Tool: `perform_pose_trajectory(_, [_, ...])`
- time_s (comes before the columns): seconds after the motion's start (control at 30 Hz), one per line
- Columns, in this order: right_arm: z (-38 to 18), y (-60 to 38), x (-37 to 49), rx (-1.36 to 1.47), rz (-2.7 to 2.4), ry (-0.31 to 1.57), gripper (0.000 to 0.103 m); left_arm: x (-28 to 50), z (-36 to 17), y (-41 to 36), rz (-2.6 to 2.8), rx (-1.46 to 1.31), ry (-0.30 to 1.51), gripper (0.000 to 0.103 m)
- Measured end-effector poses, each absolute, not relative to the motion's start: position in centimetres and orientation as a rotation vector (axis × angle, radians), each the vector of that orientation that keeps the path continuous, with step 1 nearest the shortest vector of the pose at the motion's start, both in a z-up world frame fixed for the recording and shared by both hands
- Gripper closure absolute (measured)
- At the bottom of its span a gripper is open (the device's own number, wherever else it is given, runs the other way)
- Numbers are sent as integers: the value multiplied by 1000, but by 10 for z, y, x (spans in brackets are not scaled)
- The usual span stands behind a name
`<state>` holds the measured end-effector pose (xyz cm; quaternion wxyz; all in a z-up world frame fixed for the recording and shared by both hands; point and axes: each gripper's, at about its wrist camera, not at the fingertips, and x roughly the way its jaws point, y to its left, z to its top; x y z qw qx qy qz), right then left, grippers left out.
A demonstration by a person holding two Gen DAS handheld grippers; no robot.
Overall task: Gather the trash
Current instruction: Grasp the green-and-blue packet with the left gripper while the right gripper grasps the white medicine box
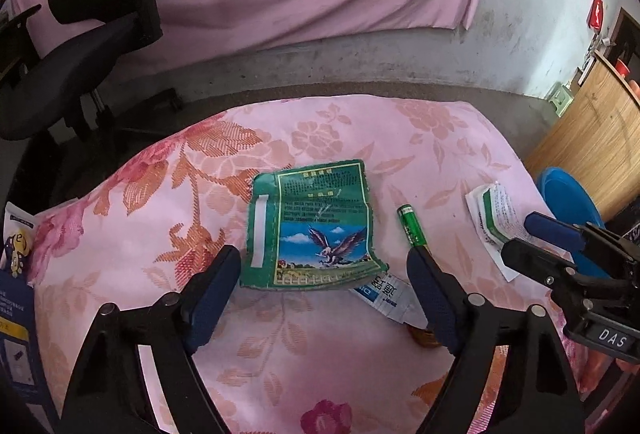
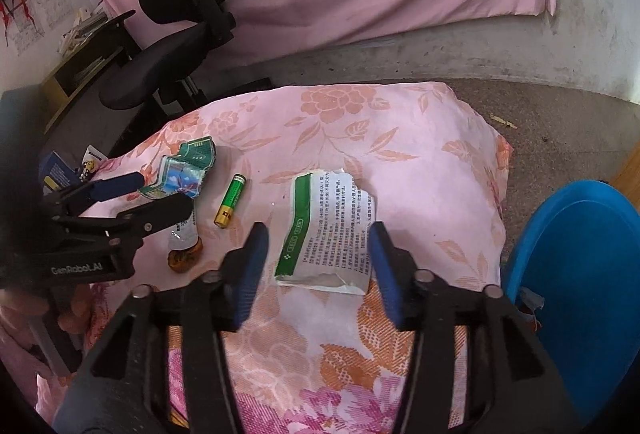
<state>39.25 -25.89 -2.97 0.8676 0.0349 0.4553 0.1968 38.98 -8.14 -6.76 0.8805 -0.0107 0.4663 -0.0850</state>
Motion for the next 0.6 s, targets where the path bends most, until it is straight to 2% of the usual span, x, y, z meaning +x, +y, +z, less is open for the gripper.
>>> perform_pose_trajectory(0.13, [-33,-255,395,49,402,968,17,395,-67,-79,-172,-29,970,40])
perform_pose_trajectory(0.43, [-40,-237,396,-59,366,999,14,388,-62,-75,-173,-61,954,45])
perform_pose_trajectory(0.6, [-39,-236,395,-70,357,996,23,374,-56,-66,-165,-99,932,47])
